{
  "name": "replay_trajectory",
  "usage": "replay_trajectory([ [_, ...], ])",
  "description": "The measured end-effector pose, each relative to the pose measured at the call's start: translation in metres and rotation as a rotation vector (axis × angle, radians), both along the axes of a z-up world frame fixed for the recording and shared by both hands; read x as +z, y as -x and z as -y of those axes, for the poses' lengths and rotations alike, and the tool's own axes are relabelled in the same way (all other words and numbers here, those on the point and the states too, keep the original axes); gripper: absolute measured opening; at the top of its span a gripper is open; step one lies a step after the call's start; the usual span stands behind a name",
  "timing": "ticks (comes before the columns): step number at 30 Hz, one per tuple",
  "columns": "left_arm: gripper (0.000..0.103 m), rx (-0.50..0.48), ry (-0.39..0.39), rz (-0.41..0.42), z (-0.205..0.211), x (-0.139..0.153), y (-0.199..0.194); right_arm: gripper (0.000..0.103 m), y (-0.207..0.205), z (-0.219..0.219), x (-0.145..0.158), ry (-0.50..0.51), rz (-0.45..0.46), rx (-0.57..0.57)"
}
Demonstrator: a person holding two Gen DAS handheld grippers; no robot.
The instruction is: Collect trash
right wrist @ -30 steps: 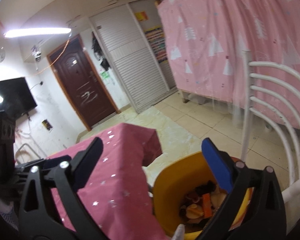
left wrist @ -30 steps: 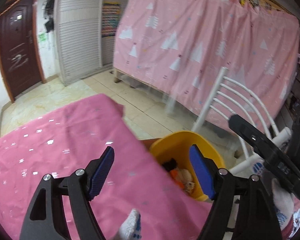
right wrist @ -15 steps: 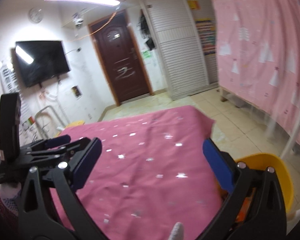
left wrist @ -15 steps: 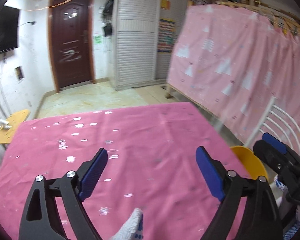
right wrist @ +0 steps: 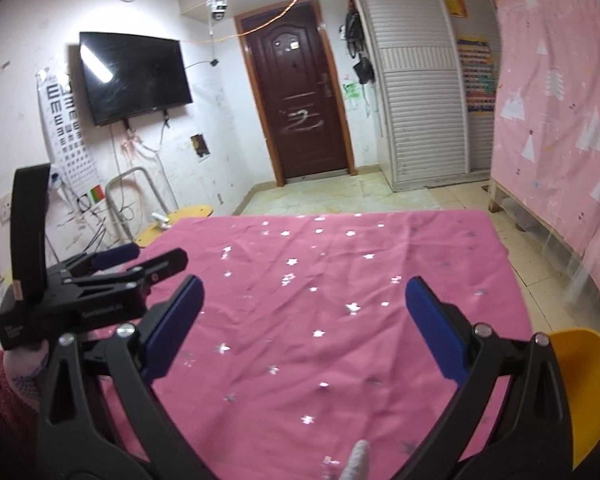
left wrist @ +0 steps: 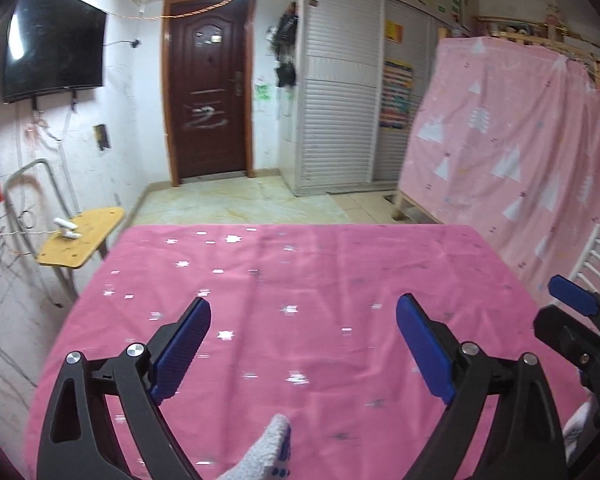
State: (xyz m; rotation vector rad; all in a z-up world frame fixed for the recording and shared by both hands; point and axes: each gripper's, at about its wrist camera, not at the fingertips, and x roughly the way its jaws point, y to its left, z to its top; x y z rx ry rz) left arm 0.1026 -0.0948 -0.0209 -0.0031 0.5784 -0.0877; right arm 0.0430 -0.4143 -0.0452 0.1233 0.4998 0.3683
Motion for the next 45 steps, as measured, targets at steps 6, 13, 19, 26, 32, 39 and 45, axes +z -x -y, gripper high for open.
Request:
replay_trajectory([
  [6,0.086,0.073,-0.014,0.015,-0.028,-0.002,0.006,0.097,-0.009,-0.020,-0.005,0.019,-0.024,0.019],
  [13,0.086,0.115,0.013,-0.001,-0.049,-0.011,0.002,0.097,-0.012,-0.037,-0.012,0.048,-0.039,0.033],
  [19,0.086,0.116,0.021,-0.005,-0.052,-0.014,0.001,0.097,-0.015,-0.042,-0.016,0.054,-0.049,0.034],
  [26,0.086,0.116,0.019,-0.006,-0.052,-0.015,0.000,0.097,-0.015,-0.043,-0.017,0.046,-0.050,0.036],
  [32,0.086,0.119,0.014,-0.006,-0.052,-0.016,0.000,0.097,-0.015,-0.043,-0.018,0.045,-0.048,0.035],
  [39,0.086,0.121,0.006,-0.008,-0.051,-0.016,0.000,0.097,-0.014,-0.043,-0.018,0.045,-0.048,0.034],
  [45,0.086,0.122,0.004,-0.010,-0.049,-0.016,0.000,0.097,-0.014,-0.042,-0.018,0.044,-0.048,0.034],
])
